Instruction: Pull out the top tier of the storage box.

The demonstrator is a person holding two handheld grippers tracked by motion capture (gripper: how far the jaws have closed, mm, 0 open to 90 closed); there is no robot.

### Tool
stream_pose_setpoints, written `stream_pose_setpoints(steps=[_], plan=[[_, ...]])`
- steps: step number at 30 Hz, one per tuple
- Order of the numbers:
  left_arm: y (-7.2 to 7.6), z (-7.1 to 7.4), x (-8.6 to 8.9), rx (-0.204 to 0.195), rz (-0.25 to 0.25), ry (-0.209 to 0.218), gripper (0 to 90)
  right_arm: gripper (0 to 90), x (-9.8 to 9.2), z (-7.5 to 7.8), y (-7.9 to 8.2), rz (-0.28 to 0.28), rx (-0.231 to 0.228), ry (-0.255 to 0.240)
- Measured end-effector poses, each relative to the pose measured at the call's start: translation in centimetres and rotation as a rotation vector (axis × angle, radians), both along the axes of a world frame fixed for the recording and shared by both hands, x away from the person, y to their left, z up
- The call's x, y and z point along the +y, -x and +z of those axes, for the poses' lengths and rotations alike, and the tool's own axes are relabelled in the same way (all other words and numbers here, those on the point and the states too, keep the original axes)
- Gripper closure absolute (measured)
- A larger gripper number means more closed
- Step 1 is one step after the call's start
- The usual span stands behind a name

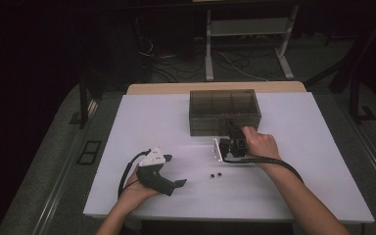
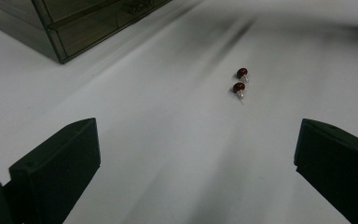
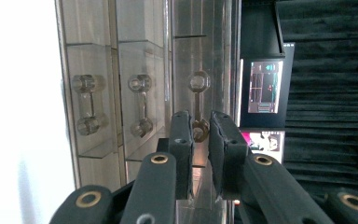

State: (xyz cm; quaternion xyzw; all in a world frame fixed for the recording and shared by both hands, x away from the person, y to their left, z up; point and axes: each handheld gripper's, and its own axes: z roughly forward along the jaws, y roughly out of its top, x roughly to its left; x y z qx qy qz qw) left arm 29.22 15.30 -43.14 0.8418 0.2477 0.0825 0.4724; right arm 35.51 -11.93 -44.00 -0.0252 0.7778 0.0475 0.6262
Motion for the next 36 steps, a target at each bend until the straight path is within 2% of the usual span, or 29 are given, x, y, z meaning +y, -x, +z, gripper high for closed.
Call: stream_pose_setpoints(steps=[12,27,36], plan=[[0.0,0.0,0.0,0.0,0.005,0.0,0.0,78.7,-0.1,0.0,0.7,0.0,-0.002,-0.013],[0.0,0.2,0.2,-0.003,0.011,0.01,0.0,78.7,-0.2,-0.2,1.7,0.025,-0.014,-0.001],[0.1,0.0,0.1,0.01,0.015,0.004,0.0,78.7,-0.3,-0.1,2.3,0.036,-0.014,0.006]])
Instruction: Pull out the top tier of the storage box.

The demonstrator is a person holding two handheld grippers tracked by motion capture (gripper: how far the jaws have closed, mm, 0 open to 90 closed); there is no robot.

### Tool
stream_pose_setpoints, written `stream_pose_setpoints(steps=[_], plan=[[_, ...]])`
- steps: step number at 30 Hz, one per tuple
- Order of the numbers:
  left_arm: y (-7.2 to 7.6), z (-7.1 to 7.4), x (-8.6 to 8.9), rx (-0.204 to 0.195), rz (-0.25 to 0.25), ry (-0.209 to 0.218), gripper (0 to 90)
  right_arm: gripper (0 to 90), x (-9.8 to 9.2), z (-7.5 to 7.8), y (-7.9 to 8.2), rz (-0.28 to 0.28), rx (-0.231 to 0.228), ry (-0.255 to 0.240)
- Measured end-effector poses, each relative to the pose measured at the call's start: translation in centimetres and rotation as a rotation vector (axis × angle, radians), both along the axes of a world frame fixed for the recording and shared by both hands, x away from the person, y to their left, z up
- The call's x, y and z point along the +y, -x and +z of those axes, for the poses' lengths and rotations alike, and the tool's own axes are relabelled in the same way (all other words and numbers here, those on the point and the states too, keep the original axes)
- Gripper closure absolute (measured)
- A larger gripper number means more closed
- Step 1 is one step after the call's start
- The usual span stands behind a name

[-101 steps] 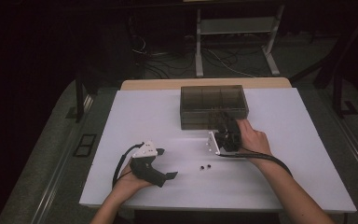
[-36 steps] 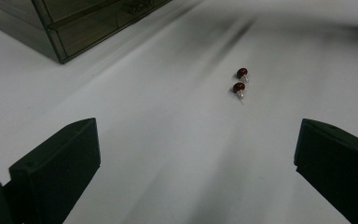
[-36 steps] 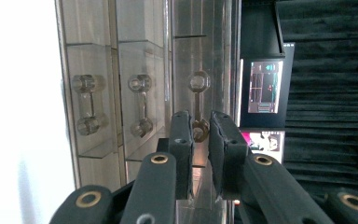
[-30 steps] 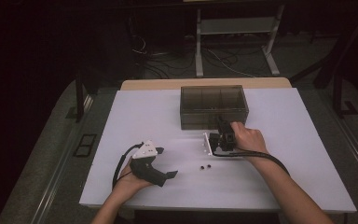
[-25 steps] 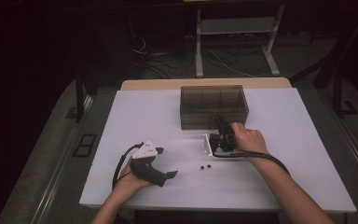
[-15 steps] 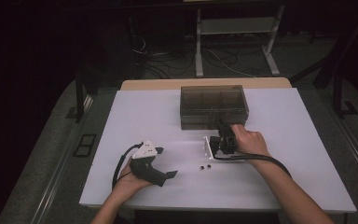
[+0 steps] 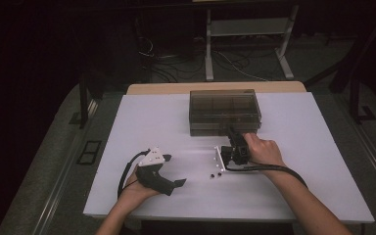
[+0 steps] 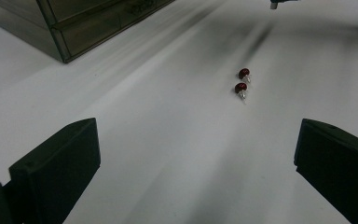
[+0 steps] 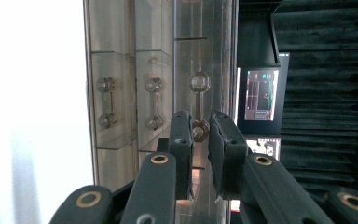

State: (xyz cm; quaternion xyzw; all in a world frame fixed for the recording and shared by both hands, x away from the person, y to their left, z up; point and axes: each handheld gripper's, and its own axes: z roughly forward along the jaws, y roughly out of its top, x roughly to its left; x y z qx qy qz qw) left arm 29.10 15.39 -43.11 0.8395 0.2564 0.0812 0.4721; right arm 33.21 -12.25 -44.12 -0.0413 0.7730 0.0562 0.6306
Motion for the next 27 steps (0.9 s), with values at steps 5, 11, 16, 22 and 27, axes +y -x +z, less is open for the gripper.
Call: stream_pose_setpoints(steps=[5,11,16,22,27], plan=[[0.0,0.0,0.0,-0.001,-0.002,-0.004,0.0,78.7,0.0,0.0,0.3,0.002,0.001,0.0],[-0.1,0.0,0.0,-0.007,-0.01,-0.007,0.0,78.7,0.0,0.0,0.8,0.006,0.0,0.0],[-0.1,0.0,0.0,-0.006,-0.008,-0.007,0.0,78.7,0.1,0.0,1.1,0.006,0.002,0.006],[0.0,0.0,0.0,-0.001,-0.003,-0.001,0.0,78.7,0.1,0.1,1.5,0.01,0.003,0.009],[0.0,0.0,0.0,-0.005,-0.006,-0.004,0.0,78.7,-0.1,0.0,1.9,0.021,0.0,0.013]])
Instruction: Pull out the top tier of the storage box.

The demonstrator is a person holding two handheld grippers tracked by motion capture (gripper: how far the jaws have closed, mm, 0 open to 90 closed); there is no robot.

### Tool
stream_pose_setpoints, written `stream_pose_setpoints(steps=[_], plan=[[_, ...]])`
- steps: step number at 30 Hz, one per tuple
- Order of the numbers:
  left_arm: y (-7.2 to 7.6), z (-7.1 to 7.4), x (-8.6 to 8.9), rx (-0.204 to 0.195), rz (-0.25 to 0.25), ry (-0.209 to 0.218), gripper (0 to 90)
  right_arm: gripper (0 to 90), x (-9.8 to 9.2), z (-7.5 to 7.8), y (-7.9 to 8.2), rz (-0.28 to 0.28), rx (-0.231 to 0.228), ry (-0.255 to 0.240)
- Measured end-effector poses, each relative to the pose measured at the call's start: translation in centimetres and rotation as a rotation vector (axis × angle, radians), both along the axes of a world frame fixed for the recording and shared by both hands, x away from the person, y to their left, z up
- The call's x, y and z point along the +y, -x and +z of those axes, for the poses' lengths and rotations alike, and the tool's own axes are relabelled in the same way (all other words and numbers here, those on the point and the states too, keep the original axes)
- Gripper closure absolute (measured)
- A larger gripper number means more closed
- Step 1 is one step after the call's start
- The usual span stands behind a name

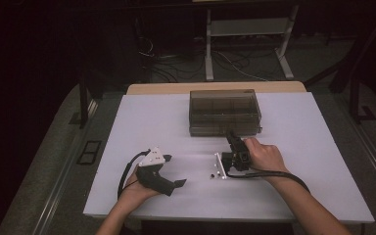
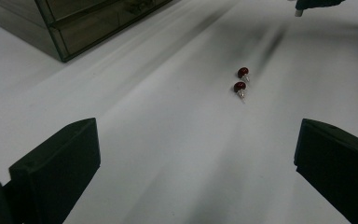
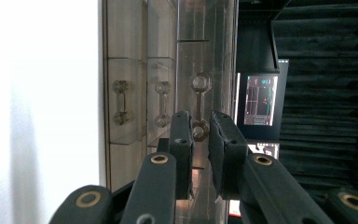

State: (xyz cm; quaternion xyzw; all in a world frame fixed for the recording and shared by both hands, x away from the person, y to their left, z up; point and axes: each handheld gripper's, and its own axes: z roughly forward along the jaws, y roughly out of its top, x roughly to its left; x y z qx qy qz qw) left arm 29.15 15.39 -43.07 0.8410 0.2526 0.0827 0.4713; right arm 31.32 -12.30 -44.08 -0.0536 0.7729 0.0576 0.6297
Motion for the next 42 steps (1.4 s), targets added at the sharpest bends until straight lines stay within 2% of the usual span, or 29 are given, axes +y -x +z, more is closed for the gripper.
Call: stream_pose_setpoints(steps=[1,6,10,17,23,28,32,42], plan=[[-0.1,0.0,0.1,-0.003,-0.008,-0.012,0.0,78.8,0.0,0.0,0.1,0.002,0.002,0.001],[0.0,0.1,0.1,-0.002,-0.008,-0.016,0.0,78.0,0.0,0.0,0.3,0.009,-0.004,-0.005],[0.0,0.1,0.0,0.0,0.0,-0.005,0.0,70.2,0.1,0.0,0.5,0.022,-0.002,0.009],[0.0,0.1,0.1,-0.004,-0.008,-0.013,0.0,59.3,-0.2,0.4,1.6,0.041,-0.018,-0.007],[0.0,0.1,0.0,0.0,0.001,-0.006,0.0,52.8,-0.8,0.6,2.5,0.05,-0.018,0.0],[0.0,0.0,0.0,0.0,0.001,-0.008,0.0,47.8,-1.7,0.2,3.1,0.05,-0.031,0.003],[0.0,0.0,0.0,0.001,0.005,-0.004,0.0,43.9,-2.1,-0.2,3.2,0.041,-0.05,-0.024],[0.0,-0.1,-0.1,-0.003,-0.002,-0.011,0.0,37.8,-2.4,-0.8,3.3,0.034,-0.039,-0.034]])
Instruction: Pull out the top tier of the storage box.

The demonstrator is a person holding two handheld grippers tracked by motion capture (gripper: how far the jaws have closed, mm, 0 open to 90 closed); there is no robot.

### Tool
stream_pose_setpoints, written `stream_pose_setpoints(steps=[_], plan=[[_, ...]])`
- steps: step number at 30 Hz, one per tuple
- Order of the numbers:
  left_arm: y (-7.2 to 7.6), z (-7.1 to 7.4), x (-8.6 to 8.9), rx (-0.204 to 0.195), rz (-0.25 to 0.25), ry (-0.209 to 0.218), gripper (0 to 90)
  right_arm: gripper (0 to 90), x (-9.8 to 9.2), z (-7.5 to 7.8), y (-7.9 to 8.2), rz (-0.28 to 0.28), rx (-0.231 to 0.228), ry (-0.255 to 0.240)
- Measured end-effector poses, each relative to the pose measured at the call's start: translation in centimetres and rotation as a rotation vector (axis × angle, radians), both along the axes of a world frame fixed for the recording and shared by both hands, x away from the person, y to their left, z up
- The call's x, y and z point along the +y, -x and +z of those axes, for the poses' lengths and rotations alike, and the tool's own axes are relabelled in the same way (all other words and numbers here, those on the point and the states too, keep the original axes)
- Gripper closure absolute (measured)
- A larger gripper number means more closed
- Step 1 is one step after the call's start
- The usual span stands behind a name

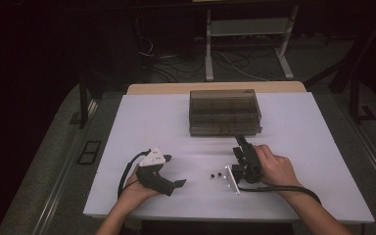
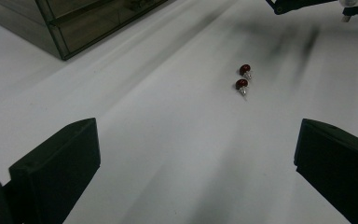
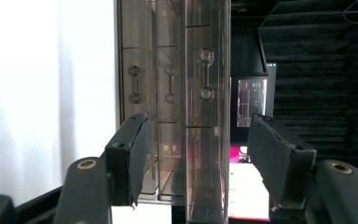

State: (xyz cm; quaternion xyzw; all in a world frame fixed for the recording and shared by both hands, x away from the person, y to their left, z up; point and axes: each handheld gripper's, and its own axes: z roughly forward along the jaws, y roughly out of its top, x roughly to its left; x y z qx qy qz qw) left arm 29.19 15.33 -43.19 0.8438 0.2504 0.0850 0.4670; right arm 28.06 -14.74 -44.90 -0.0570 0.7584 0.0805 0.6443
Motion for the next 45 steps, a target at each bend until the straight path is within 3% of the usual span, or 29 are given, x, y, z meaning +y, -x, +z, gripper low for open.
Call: stream_pose_setpoints(steps=[12,20,30,31,33,45], plan=[[0.0,-0.1,-0.1,0.004,0.001,-0.004,0.0,30.7,-0.2,0.0,0.1,-0.008,0.043,-0.046],[0.0,-0.1,0.0,0.001,-0.002,-0.008,0.0,29.1,-0.2,-0.1,0.0,-0.018,0.11,-0.108],[-0.2,0.0,0.2,-0.001,-0.018,-0.03,0.0,27.6,-0.4,0.5,-0.2,-0.031,0.207,-0.226],[-0.2,-0.1,0.0,0.005,-0.004,-0.008,0.0,27.3,-0.5,0.6,-0.2,-0.037,0.22,-0.238],[-0.2,-0.1,0.0,0.006,-0.005,-0.011,0.0,27.3,-0.6,0.6,-0.3,-0.037,0.237,-0.26],[-0.1,-0.2,0.0,0.007,-0.002,-0.014,0.0,27.2,-1.2,1.3,-0.6,-0.056,0.389,-0.449]])
